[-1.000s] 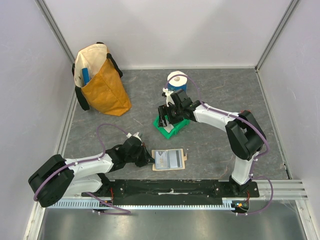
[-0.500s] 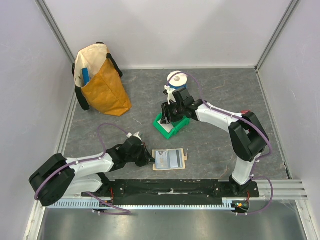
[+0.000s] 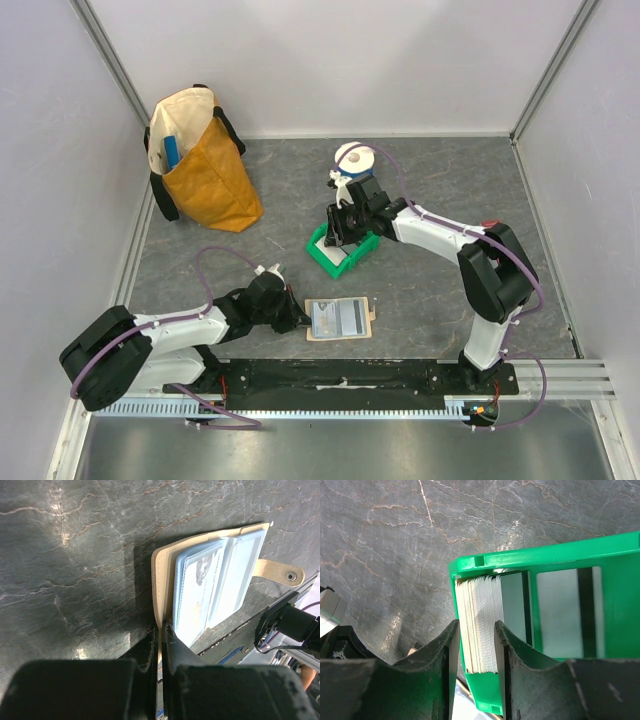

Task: Put the credit cards into the card holder
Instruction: Pick up the credit card from the storage box.

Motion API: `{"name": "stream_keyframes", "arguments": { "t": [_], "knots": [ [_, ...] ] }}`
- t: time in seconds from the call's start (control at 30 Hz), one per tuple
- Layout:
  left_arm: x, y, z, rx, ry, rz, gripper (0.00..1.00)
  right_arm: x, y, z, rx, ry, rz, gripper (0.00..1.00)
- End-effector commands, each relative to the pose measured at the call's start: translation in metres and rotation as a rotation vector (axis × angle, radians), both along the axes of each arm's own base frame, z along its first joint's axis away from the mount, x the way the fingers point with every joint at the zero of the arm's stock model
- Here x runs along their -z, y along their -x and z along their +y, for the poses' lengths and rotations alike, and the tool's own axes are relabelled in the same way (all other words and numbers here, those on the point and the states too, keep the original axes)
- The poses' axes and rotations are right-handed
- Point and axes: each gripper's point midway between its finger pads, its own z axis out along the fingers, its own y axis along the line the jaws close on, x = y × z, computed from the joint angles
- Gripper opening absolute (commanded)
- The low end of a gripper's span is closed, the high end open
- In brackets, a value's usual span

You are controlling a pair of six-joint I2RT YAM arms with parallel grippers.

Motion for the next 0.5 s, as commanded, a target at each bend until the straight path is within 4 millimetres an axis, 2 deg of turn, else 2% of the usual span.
{"name": "stream_keyframes", "arguments": {
  "t": [0.0,0.07,0.17,0.47],
  "knots": [
    [0.001,-0.002,0.001,0.006,-0.019,-0.008,0.02,-0.023,-0.013,-0.001,0.013,-0.019,-0.072,0.46],
    [0.002,-0.002,0.002,0.006,-0.020,-0.007,0.02,-0.028,-0.020,-0.003,0.032,-0.015,-0.093,0.57],
    [0.001,-0.002,0.001,0.008,-0.018,-0.012,0.02,-0.028,-0.027,-0.008,0.054,-0.001,-0.108,0.66],
    [0.002,-0.003,0.001,0.008,-0.025,-0.009,0.02,-0.008,-0.014,0.009,-0.043,-0.057,-0.001,0.73]
  ]
}}
